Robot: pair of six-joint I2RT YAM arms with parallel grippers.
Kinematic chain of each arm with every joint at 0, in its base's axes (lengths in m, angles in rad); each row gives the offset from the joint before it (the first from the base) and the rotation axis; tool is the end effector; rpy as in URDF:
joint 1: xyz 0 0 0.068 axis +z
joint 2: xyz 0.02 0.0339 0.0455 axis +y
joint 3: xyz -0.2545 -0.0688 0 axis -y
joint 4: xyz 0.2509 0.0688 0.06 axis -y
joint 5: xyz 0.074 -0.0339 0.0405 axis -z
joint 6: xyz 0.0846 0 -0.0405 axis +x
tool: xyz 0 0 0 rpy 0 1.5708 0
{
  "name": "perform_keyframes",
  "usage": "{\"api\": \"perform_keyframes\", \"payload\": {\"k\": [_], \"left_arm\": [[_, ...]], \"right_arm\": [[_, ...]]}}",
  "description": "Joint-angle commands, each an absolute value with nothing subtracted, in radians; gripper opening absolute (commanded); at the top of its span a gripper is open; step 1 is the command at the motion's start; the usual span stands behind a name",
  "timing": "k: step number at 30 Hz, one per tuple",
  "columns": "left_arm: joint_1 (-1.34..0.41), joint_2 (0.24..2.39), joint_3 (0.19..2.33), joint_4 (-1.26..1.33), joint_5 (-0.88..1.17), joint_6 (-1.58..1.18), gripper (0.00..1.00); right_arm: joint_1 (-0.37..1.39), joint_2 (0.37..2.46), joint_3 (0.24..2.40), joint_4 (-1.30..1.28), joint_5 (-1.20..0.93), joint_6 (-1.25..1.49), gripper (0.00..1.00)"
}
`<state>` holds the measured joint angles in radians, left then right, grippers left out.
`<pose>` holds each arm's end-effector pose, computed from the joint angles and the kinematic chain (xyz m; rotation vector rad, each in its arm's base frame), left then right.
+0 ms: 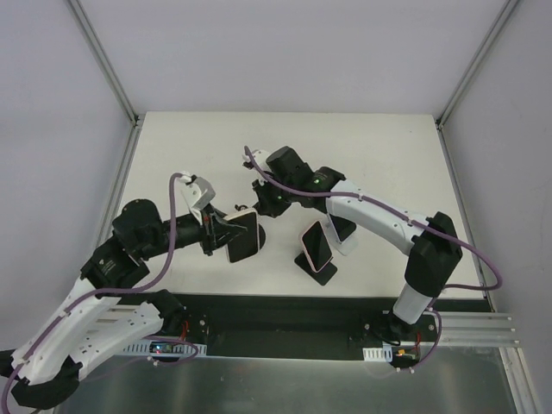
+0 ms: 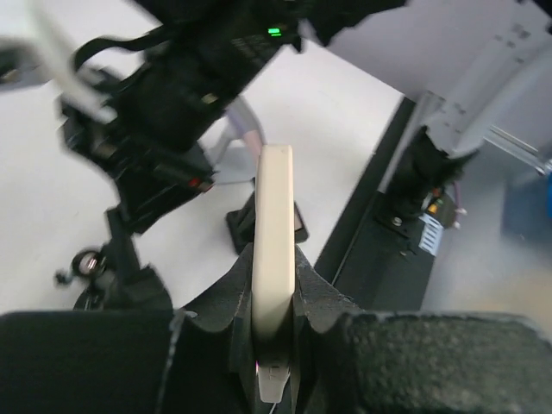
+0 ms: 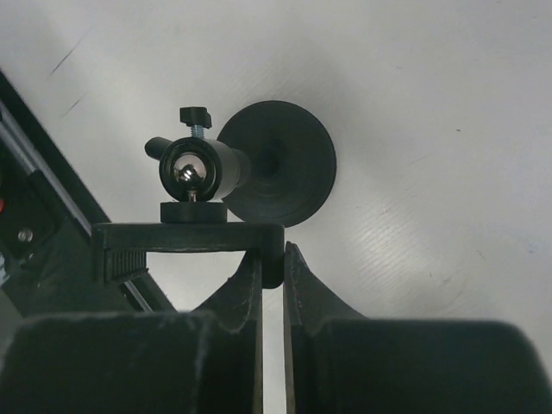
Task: Place the phone on the phone stand
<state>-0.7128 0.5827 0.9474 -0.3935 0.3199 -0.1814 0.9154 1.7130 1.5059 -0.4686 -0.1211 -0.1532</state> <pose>0.1148 -0.1344 0.3946 0.6875 1.5346 -0.9396 0.2584 0.3529 0.2738 -1.2273 1.9429 0.5394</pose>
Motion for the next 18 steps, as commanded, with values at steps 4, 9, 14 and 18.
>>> {"api": "perform_keyframes", "payload": {"k": [4, 9, 14, 18], "left_arm": [[-0.71, 0.773, 0.902, 0.139, 0.789, -0.064, 0.0], [-0.697, 0.882, 0.793, 0.489, 0.94, -0.074, 0.0], [-0.632, 0.966, 0.727, 0.667, 0.981, -0.064, 0.0], [-0.543, 1.014, 0.713, 0.799, 1.014, -0.151, 0.0]], "right_arm": [[0.822, 1.655, 1.513, -0.495, -0.527, -0.311, 0.01], [0.801, 1.675, 1.517, -0.512, -0.607, -0.356, 0.01], [0.787, 1.687, 1.519, -0.508, -0.641, -0.353, 0.01], [0.787, 1.686, 1.52, -0.499, -0.653, -0.351, 0.01]]}}
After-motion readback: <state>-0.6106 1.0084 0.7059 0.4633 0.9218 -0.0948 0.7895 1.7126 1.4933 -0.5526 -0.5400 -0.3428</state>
